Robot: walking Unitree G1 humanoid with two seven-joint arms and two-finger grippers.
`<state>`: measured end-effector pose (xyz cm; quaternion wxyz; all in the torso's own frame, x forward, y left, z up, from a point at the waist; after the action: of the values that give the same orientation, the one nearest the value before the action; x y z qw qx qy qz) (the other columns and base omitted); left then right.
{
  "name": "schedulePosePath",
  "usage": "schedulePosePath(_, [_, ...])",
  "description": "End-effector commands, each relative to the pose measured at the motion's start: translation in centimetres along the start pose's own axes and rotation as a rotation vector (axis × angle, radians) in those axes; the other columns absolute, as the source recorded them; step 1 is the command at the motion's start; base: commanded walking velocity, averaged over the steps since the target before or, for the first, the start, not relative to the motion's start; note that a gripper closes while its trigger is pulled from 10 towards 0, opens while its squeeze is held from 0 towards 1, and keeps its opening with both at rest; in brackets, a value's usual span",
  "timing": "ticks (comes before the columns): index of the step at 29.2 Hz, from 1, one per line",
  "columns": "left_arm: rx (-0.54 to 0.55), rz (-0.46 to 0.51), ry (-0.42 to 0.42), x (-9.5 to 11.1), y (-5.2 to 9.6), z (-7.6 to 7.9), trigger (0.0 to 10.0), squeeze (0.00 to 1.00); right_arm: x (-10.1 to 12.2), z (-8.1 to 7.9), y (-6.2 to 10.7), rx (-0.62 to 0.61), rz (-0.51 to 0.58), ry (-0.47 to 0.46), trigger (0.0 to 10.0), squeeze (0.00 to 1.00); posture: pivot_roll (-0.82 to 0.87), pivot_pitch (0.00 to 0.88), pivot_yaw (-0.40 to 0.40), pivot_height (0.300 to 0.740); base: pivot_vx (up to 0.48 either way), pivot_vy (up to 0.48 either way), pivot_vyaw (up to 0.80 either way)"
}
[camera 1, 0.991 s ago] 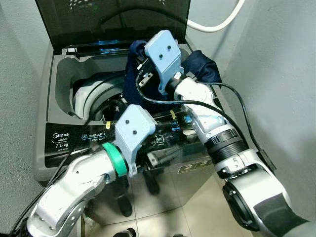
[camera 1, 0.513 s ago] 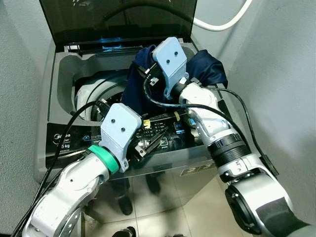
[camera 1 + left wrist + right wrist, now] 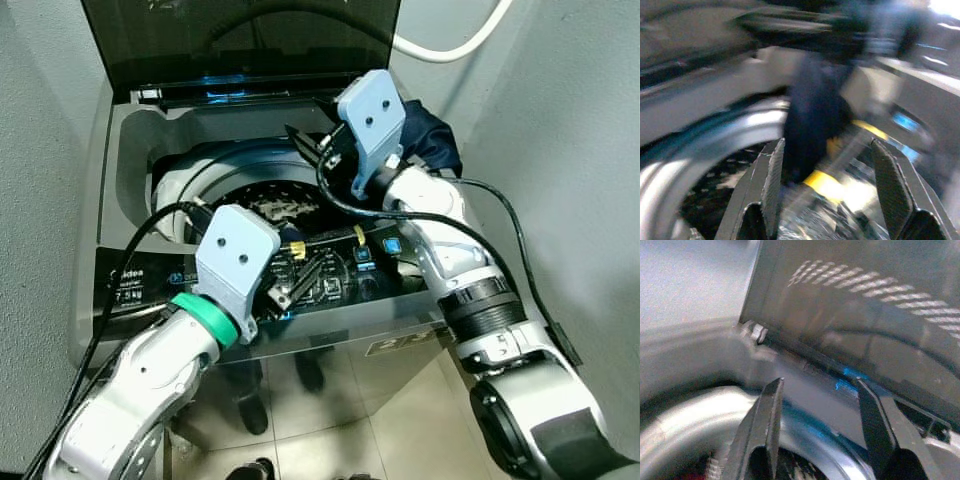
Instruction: Clothes washing
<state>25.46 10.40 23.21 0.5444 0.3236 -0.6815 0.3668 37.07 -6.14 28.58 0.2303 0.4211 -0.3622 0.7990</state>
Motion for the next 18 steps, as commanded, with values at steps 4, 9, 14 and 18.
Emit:
schedulePosePath(4, [0.066, 0.002, 0.011, 0.2, -0.4, -1.3, 10.0, 0.0, 0.6, 1.1, 1.1, -0.098, 0.046, -0.108, 10.0, 0.0, 0.1, 0.072, 0.017, 0.74, 0.0, 0.0, 0.0])
schedulePosePath(9, [0.2, 0.1, 0.046, 2.8, -1.5, -4.5, 10.0, 0.0, 2.0, 3.3, 3.5, -0.327, 0.16, -0.172, 10.0, 0.0, 0.09, 0.062, 0.032, 0.74, 0.0, 0.0, 0.0])
schedulePosePath(14, [0.288, 0.132, 0.003, 3.9, -1.7, -5.9, 10.0, 0.0, 2.0, 3.8, 4.0, -0.357, 0.155, -0.137, 10.0, 0.0, 0.09, 0.055, 0.033, 0.74, 0.0, 0.0, 0.0])
schedulePosePath(18, [0.564, 0.137, -0.141, 4.7, -0.4, -9.0, 10.0, 0.0, 1.8, 3.9, 4.7, -0.366, 0.133, -0.096, 10.0, 0.0, 0.11, 0.056, 0.03, 0.74, 0.0, 0.0, 0.0])
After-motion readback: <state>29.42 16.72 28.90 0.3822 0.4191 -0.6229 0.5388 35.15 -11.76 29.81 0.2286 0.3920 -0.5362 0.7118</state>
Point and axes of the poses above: a point about 5 cm out from each wrist's last joint towards the gripper, its own y axis pointing back from the gripper into the wrist, its own x axis along the axis of the wrist's last joint, z = x × y, the point moved 1 cm from there along -y, pointing out of the wrist towards the gripper, and after that the axes turned 6 degrees about y, right-handed, at the moved point
